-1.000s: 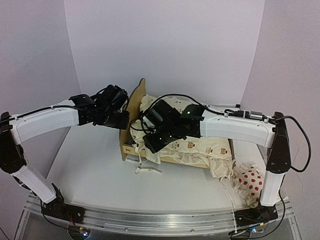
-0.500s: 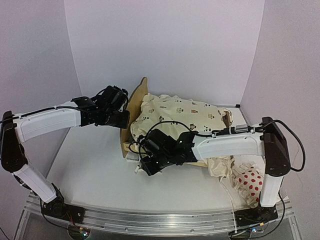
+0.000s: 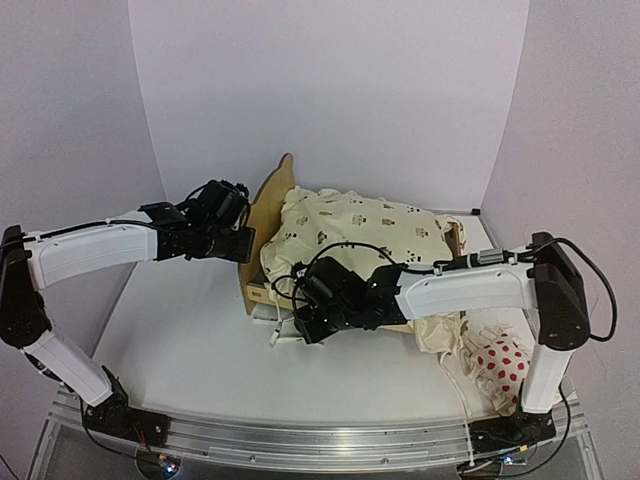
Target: Set up the pet bed
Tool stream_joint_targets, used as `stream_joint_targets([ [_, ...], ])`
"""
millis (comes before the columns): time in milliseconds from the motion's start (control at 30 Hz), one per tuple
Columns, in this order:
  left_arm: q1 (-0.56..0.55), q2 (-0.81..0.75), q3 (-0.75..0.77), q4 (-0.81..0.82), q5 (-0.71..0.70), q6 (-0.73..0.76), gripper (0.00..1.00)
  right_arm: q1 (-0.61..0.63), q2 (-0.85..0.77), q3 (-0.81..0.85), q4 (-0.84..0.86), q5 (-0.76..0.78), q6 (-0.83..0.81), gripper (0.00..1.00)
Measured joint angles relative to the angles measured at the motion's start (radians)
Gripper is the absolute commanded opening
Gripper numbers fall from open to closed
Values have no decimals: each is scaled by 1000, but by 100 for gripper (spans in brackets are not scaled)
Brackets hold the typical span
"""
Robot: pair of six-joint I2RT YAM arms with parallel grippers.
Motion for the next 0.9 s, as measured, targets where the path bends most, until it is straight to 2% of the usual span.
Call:
stream_joint_targets([
  [200,-19,-98,0,-105,17,-7,63,-16,-57,-1,-52,-20,-10,57],
  [400,-131,-160,-1,-239,24,-31,60,-16,-160,-7,-119,-25,-32,57],
  [533,-204,-159,-52,-249,31,-27,58,-24,-231,-30,-140,-25,-43,57],
  [733,-218,-75,-141,-223,67,-23,50,-76,-297,-95,-157,-41,-49,57],
  [900,-216,39,-175,-128,110,-3,50,-111,-315,-141,-169,-49,-49,57],
])
